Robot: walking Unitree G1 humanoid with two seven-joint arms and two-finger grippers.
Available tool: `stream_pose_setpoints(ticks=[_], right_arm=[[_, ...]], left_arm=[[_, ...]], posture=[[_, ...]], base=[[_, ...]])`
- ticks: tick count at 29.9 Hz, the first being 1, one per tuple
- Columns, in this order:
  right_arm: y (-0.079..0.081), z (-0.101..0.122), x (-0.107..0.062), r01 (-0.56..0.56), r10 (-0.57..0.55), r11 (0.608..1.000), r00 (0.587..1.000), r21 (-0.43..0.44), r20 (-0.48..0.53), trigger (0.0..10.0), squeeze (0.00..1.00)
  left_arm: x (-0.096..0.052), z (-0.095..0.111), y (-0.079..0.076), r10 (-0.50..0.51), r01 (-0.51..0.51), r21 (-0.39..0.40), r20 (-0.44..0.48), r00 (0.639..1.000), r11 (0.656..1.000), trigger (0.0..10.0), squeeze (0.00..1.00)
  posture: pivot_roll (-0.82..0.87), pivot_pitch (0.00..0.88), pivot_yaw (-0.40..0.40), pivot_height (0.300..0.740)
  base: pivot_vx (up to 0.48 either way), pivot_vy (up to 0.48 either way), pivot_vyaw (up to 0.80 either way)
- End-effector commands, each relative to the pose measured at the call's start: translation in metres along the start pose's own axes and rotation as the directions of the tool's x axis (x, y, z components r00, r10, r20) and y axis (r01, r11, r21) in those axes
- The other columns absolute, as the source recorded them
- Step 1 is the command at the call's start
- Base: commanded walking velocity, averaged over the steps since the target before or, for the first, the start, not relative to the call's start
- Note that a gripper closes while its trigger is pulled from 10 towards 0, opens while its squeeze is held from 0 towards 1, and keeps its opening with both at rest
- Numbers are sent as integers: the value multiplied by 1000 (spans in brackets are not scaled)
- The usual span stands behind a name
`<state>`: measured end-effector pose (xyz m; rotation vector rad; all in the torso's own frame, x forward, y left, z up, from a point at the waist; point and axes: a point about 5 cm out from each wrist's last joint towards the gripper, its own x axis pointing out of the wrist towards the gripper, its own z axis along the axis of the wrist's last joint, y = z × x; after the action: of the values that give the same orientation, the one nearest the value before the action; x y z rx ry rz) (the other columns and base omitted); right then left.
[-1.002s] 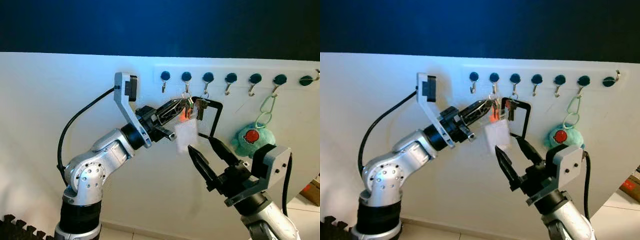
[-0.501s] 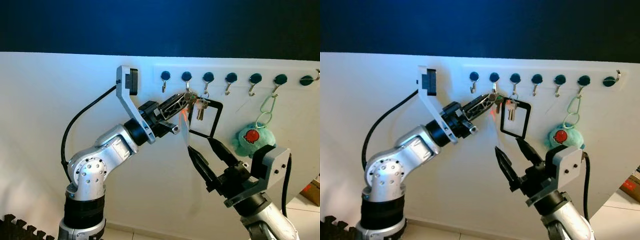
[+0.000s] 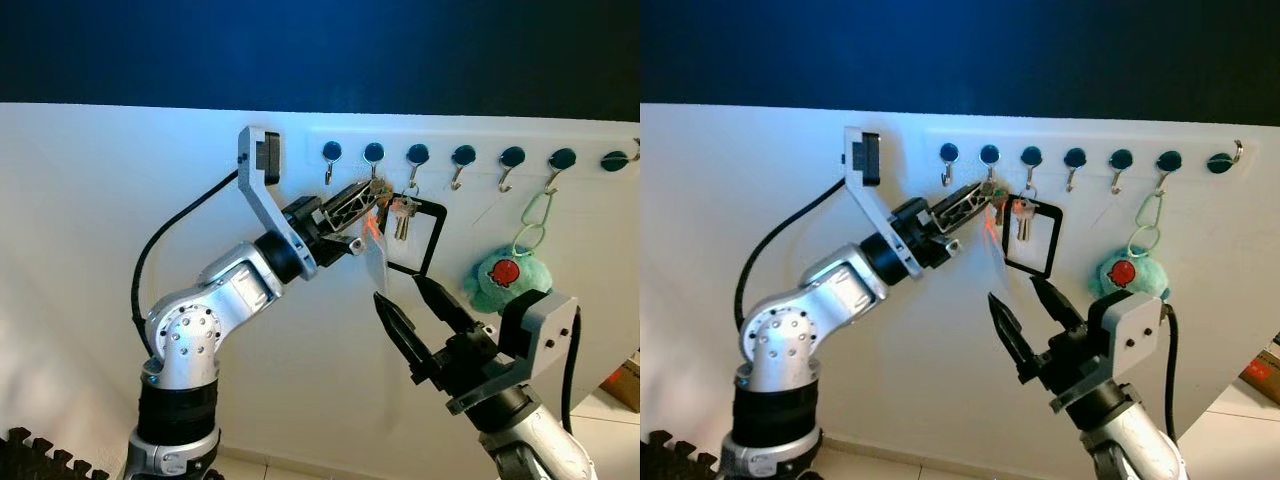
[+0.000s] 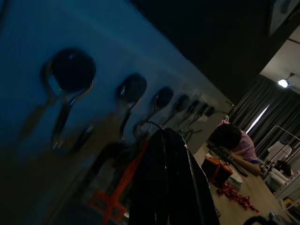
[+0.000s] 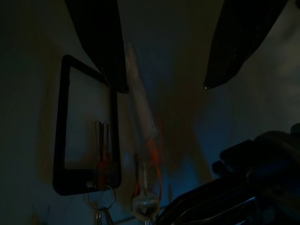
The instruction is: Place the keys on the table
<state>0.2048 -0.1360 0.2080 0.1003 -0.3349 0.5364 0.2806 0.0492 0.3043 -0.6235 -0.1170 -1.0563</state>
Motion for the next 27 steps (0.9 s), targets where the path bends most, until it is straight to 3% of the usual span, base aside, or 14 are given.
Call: stream_pose_setpoints(ticks=[1, 6, 9, 10, 12, 13, 19, 27], right_arm=[[2, -2, 0, -7, 7, 1000, 1000, 12, -14, 10000, 0], [4, -2, 0, -8, 8, 1000, 1000, 13, -12, 10000, 0], [4, -1, 2, -7, 7, 1000, 1000, 16, -2, 10000, 0], [4, -1, 2, -7, 7, 1000, 1000, 16, -2, 10000, 0], [2, 2, 2, -5, 5, 1000, 1000, 18, 8, 10000, 0], [1, 3, 2, -6, 6, 1000, 1000, 16, 9, 10000, 0], [-5, 10, 5, -45, 46, 999, 999, -25, 11, 10000, 0], [-3, 20, 15, -140, 143, 985, 990, -102, 18, 10000, 0]], left_arm=[[1, 0, -2, -10, 10, -16, 15, 1000, 1000, 10000, 0], [6, 8, -3, -8, 6, 41, 42, 999, 999, 10000, 0], [-1, 12, -7, -63, 59, 148, 18, 998, 987, 10000, 0], [-1, 12, -7, -63, 59, 148, 18, 998, 987, 10000, 0], [-20, 1, -10, -97, 137, 322, -138, 986, 937, 10000, 0], [-26, -3, -11, -100, 161, 361, -182, 978, 919, 10000, 0], [-45, -16, -7, -55, 197, 466, -301, 952, 863, 10000, 0], [-45, -17, -3, -33, 172, 497, -277, 960, 851, 10000, 0]], posture=[[-80, 97, 47, 740], [-77, 95, 50, 740], [-75, 96, 52, 740], [-75, 96, 52, 740], [-72, 98, 49, 740], [-71, 98, 49, 740], [-66, 99, 44, 740], [-58, 97, 29, 740]], base=[[0, 0, 0], [0, 0, 0], [0, 0, 0], [0, 0, 0], [0, 0, 0], [0, 0, 0], [0, 0, 0], [0, 0, 0]])
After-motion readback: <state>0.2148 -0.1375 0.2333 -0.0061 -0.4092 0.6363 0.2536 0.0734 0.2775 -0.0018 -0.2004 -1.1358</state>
